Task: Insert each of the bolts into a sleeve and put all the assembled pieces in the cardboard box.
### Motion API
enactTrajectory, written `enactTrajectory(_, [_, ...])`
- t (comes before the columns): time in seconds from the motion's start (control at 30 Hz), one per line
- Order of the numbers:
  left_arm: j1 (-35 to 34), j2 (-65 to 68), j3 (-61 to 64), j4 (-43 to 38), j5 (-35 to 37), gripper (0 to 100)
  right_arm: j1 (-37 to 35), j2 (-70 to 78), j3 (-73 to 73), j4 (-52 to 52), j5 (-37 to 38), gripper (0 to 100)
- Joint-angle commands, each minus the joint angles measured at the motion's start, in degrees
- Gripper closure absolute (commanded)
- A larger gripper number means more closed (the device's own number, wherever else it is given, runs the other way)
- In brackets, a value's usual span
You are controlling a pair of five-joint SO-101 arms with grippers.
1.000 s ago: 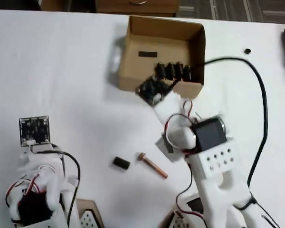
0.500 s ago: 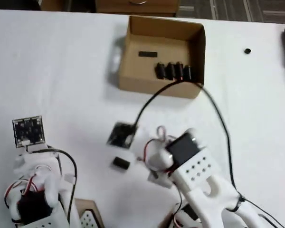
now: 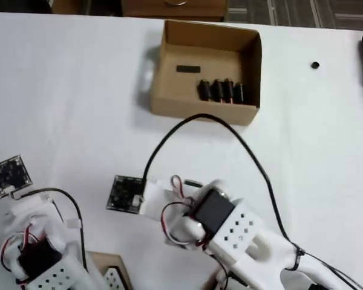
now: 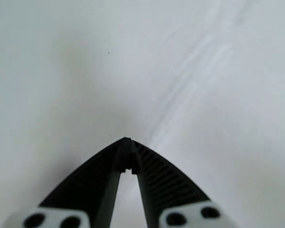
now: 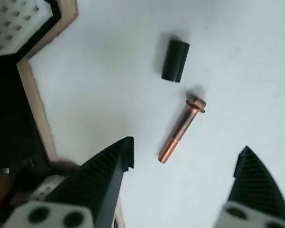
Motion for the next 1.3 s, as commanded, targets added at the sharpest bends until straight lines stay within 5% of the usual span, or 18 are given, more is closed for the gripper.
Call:
enactTrajectory(0.0, [-2.1,-0.3,-0.2,-1.1,-1.5,98,-0.6,-1.1,1.8,-8.2,-2.4,67.3])
enactTrajectory(0.4, [-6.9,-0.3,-0.4,-1.1,-7.2,98,-3.5,0.7,16.1,-28.0,-3.6,67.3])
enactTrajectory(1.27, [-6.9,-0.3,-0.7,-1.1,-7.2,98,-0.5,37.9,3.7,-38.5,-3.6,67.3])
